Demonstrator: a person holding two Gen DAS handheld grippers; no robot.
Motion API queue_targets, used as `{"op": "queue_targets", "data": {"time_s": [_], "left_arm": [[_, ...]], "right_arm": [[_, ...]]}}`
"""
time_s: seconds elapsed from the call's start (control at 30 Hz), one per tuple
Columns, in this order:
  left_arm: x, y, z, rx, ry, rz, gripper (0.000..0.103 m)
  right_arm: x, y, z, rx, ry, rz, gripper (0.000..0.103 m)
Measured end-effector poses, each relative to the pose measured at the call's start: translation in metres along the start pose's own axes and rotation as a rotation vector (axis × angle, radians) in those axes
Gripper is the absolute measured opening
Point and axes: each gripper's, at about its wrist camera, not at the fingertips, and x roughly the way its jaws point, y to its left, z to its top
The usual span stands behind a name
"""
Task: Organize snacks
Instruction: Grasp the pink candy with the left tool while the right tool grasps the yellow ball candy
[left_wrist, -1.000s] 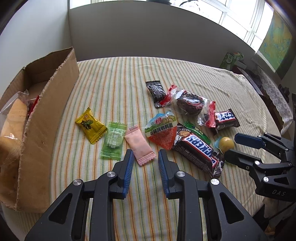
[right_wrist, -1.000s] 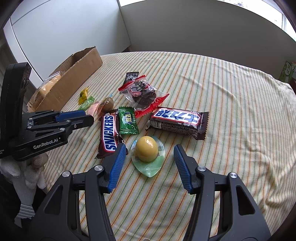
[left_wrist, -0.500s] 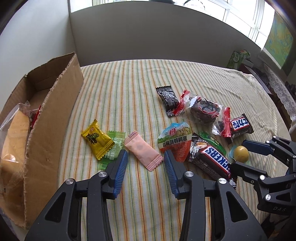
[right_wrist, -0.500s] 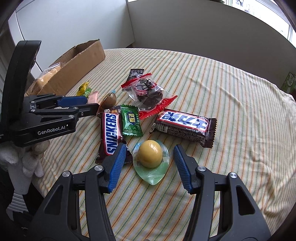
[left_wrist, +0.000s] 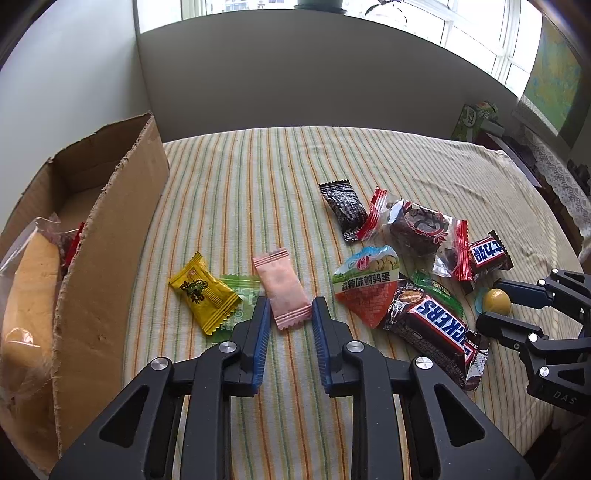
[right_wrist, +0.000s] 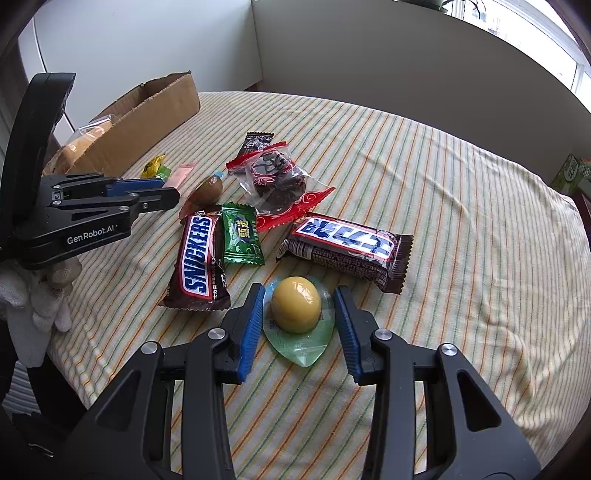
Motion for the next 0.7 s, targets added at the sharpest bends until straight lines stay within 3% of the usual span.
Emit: {"op": "queue_targets", "data": {"time_s": [0.5,0.7], "left_arm": [[-0.027,-0.015,-0.029,0.000,-0.006,-0.059,0.019],[-0.037,-0.009,-0.042,-0.044,-0.004,-0.079,0.019]], "right_arm": [[-0.022,-0.001,-0.016,0.051,-0.026,0.002,0.037],[-0.031,0.000,-0.023,0.070,-0.040,0.008,0.035]]}}
